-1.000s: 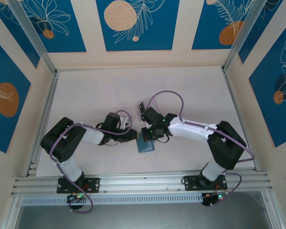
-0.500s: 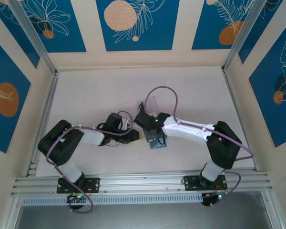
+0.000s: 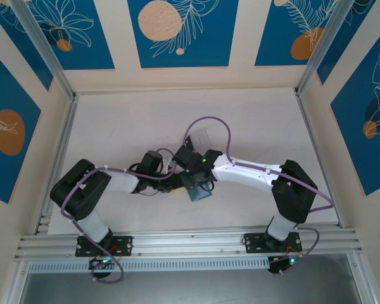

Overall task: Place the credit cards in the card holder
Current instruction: Open the card holder at the bottom-center of the table.

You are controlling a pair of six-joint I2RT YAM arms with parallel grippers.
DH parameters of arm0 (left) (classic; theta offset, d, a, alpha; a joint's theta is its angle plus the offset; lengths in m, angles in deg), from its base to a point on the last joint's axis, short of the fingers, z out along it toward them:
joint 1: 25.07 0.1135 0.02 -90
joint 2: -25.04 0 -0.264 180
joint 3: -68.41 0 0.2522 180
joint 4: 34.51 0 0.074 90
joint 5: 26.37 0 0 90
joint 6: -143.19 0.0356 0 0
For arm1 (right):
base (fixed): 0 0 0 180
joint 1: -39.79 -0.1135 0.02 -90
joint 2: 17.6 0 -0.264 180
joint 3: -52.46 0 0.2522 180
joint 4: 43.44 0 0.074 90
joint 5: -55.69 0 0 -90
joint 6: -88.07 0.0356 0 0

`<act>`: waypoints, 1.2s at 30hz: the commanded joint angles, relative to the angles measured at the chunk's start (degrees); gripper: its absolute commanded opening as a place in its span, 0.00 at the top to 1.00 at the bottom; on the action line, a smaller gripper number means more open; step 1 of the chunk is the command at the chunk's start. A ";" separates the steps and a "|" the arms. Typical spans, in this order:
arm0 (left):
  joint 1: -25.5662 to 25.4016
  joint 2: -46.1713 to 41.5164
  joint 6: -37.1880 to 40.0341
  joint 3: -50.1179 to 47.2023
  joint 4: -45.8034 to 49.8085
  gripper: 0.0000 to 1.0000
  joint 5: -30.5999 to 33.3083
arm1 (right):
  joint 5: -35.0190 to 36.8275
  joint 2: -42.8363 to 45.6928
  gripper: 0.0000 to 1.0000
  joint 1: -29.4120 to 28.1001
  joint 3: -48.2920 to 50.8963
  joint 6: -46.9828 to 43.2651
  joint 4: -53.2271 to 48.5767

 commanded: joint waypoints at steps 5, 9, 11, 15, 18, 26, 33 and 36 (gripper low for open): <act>-0.09 0.92 -1.07 -1.24 -2.06 0.70 -0.98 | -12.60 2.82 0.62 1.78 3.65 -0.40 6.54; 1.06 -0.25 -2.86 -2.64 -4.31 0.67 -2.00 | -17.98 2.55 0.60 3.50 6.01 -0.26 10.27; 1.50 -0.94 -3.21 -3.21 -4.30 0.65 -2.24 | -19.32 2.33 0.59 3.74 6.80 -0.34 11.59; 2.70 -2.03 -5.13 -4.84 -6.76 0.60 -3.58 | -19.96 1.53 0.59 3.81 7.38 -0.28 13.05; 4.12 -2.53 -8.17 -6.62 -10.44 0.58 -4.92 | -21.55 0.70 0.59 3.87 8.11 -0.02 15.27; 8.74 -5.82 -13.64 -11.49 -15.80 0.56 -6.96 | -23.13 -2.45 0.58 3.79 8.90 0.74 18.90; 11.02 -10.34 -12.70 -11.93 -11.16 0.53 -7.53 | -21.19 -7.00 0.60 1.99 6.78 0.72 18.76; 14.11 -13.72 -11.83 -12.18 -4.52 0.55 -6.54 | -19.92 -8.62 0.62 1.41 5.75 0.62 18.27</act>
